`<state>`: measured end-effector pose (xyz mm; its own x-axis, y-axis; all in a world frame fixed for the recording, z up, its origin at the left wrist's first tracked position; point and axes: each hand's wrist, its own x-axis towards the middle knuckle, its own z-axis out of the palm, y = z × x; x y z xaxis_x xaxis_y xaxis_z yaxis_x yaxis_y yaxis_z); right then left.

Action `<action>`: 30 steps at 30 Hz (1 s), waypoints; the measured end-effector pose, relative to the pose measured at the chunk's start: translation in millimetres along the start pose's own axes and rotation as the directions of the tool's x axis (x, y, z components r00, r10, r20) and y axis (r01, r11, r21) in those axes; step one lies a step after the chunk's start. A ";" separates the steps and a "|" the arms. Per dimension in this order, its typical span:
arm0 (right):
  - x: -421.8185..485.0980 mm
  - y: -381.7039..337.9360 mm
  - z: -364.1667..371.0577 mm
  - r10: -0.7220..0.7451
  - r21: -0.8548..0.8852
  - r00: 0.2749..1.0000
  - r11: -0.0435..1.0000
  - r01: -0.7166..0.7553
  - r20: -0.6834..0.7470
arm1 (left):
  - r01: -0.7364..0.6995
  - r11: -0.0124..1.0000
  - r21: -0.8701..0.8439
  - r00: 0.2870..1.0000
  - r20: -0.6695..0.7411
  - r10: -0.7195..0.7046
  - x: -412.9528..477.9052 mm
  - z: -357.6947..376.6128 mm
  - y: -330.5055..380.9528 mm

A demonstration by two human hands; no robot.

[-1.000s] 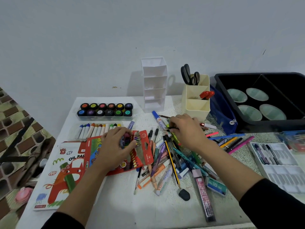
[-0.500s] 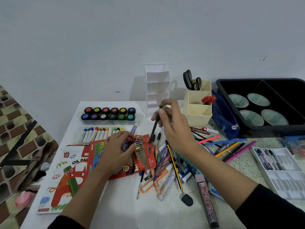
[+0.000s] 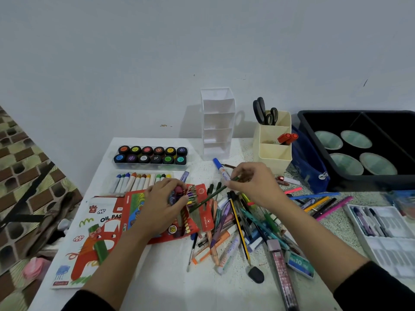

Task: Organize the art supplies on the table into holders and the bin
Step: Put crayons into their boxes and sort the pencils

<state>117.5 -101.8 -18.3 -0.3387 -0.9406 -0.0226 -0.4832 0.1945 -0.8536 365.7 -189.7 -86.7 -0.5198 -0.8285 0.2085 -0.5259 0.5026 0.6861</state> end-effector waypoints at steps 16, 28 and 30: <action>-6.7 12.8 16.9 -0.137 -0.055 0.980 0.988 0.146 0.144 | 0.069 0.997 -0.019 0.997 0.026 -0.068 8.7 -0.3 1.2; -2.2 8.0 66.0 -0.384 -0.406 0.871 0.775 0.484 0.306 | 0.034 0.997 0.072 0.999 -0.007 -0.033 4.5 5.5 3.4; -1.4 9.5 57.3 -0.388 -0.417 0.870 0.767 0.487 0.304 | 0.036 0.996 0.086 0.999 0.006 -0.037 4.8 4.6 3.7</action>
<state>159.6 -114.5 -56.2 0.1378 -0.9786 0.1531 -0.8722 -0.1932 -0.4494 358.1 -190.7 -86.3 -0.5037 -0.8451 0.1792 -0.6006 0.4917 0.6305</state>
